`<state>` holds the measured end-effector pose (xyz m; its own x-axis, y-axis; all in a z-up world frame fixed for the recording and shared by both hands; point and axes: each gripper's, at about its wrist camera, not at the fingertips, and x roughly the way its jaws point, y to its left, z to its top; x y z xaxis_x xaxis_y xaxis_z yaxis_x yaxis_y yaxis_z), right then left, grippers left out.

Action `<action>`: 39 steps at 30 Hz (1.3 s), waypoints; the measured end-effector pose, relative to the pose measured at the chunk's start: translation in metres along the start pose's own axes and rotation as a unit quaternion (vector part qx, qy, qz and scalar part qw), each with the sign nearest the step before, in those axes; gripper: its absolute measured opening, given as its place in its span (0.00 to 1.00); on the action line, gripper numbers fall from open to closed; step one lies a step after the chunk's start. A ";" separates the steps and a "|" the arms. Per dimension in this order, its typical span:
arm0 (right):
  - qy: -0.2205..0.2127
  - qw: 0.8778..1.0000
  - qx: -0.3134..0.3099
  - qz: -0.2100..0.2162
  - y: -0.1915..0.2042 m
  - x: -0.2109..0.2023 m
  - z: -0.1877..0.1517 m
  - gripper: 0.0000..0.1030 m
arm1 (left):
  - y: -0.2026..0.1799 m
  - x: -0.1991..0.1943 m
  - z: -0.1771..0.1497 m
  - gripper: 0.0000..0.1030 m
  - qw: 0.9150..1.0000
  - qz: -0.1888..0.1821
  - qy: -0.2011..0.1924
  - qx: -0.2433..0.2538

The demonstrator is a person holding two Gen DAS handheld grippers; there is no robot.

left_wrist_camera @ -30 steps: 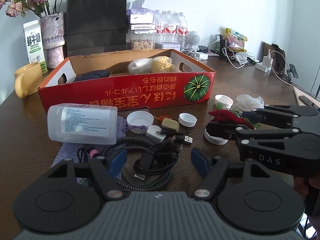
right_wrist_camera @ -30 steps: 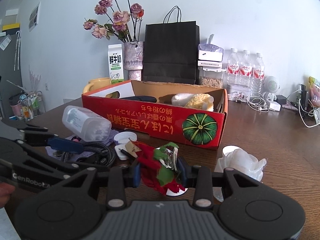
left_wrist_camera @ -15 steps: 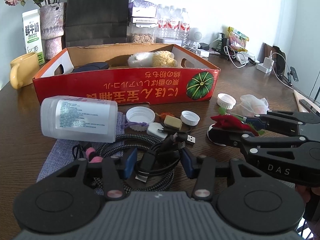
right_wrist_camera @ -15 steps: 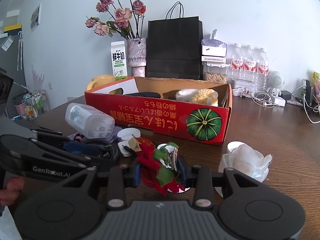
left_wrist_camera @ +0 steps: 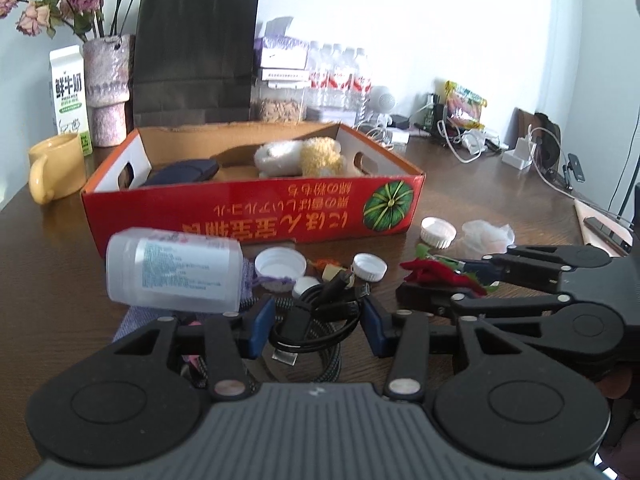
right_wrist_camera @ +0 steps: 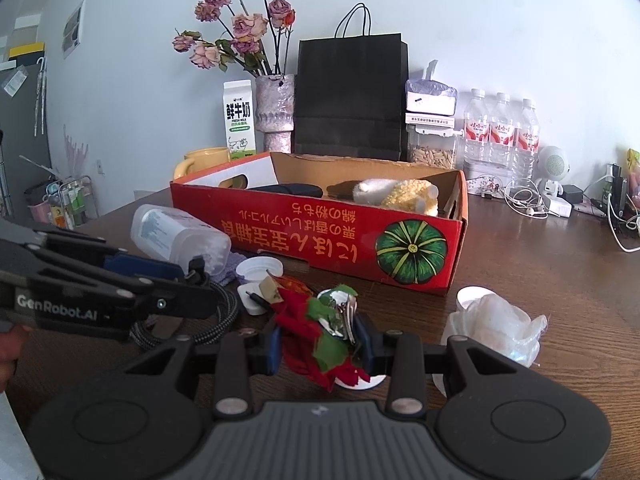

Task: Organize objects
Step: 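Carry the flower and cable into the box and open both tools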

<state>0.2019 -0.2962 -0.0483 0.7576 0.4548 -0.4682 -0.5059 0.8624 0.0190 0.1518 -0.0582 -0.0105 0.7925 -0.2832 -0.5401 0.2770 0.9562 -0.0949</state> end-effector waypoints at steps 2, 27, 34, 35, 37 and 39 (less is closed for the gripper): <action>-0.003 1.000 -0.003 0.001 0.003 0.000 0.003 0.34 | 0.000 -0.002 0.003 0.46 1.000 0.001 -0.005 -0.001; -0.063 0.997 -0.033 -0.020 0.012 0.046 0.092 0.34 | 0.031 0.004 0.091 0.46 0.992 0.033 -0.120 -0.009; -0.054 0.998 -0.022 -0.029 0.008 0.080 0.112 0.34 | 0.044 0.030 0.109 0.46 0.992 0.038 -0.119 -0.021; -0.053 0.998 -0.020 -0.029 0.007 0.085 0.114 0.34 | 0.046 0.035 0.112 0.46 0.992 0.040 -0.117 -0.021; -0.050 0.998 -0.019 -0.031 0.006 0.094 0.118 0.34 | 0.051 0.045 0.115 0.46 0.992 0.045 -0.112 -0.022; -0.049 0.998 -0.015 -0.036 0.003 0.103 0.122 0.34 | 0.056 0.054 0.120 0.46 0.993 0.050 -0.108 -0.022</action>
<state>0.3289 -0.2198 0.0114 0.8284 0.4124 -0.3790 -0.4595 0.8873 -0.0389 0.2749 -0.0292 0.0552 0.9143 -0.1922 -0.3565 0.1712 0.9811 -0.0899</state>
